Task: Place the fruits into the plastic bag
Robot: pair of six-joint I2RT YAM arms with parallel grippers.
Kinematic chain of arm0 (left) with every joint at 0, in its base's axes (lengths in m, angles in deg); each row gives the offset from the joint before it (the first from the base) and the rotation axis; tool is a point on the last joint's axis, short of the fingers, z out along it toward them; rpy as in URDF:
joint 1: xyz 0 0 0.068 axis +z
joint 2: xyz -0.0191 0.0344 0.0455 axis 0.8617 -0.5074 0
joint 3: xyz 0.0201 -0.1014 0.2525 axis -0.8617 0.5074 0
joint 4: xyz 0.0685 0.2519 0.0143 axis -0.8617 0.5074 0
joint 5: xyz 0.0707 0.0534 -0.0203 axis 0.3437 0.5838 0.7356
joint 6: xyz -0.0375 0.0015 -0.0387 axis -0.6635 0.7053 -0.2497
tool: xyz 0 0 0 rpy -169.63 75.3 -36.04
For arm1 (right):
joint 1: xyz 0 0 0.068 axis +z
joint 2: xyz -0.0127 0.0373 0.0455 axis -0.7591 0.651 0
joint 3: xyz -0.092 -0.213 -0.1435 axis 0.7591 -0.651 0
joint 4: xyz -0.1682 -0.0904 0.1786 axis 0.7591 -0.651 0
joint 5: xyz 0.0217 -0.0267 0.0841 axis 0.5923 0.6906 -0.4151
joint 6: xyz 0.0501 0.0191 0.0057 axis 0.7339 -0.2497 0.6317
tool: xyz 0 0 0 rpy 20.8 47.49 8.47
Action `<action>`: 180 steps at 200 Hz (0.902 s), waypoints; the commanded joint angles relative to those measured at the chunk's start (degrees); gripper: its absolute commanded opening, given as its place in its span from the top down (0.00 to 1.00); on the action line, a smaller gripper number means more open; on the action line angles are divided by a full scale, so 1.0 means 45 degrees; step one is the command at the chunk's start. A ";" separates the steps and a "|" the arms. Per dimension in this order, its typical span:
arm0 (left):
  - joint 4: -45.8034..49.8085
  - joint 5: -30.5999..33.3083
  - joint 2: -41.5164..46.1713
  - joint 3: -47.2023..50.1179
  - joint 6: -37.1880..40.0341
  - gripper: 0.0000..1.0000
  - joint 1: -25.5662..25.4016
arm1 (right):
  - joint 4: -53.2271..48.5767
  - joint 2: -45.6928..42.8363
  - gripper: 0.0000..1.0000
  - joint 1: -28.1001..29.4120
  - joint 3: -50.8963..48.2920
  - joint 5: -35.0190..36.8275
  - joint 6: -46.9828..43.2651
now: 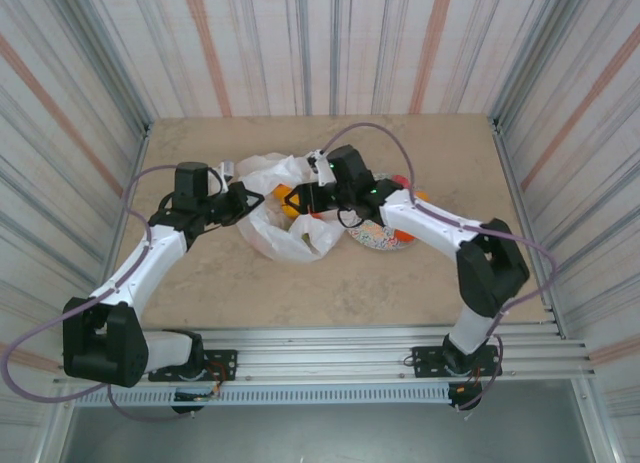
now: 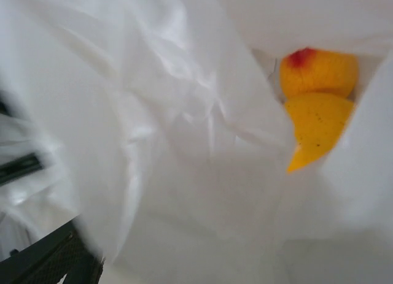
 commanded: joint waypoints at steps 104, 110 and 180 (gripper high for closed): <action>0.0031 -0.0092 -0.0112 -0.0241 0.0218 1.00 0.0073 | -0.4498 -0.5718 0.19 -0.1619 -0.3656 0.6148 -0.1611; 0.0048 -0.0100 -0.0121 -0.0247 0.0212 1.00 0.0082 | -0.4707 -0.5890 0.19 -0.1813 -0.3934 0.6595 -0.1486; 0.0007 -0.0128 -0.0206 -0.0223 0.0224 1.00 0.0082 | -0.4965 -0.4953 0.17 -0.3988 -0.5261 0.7138 0.0070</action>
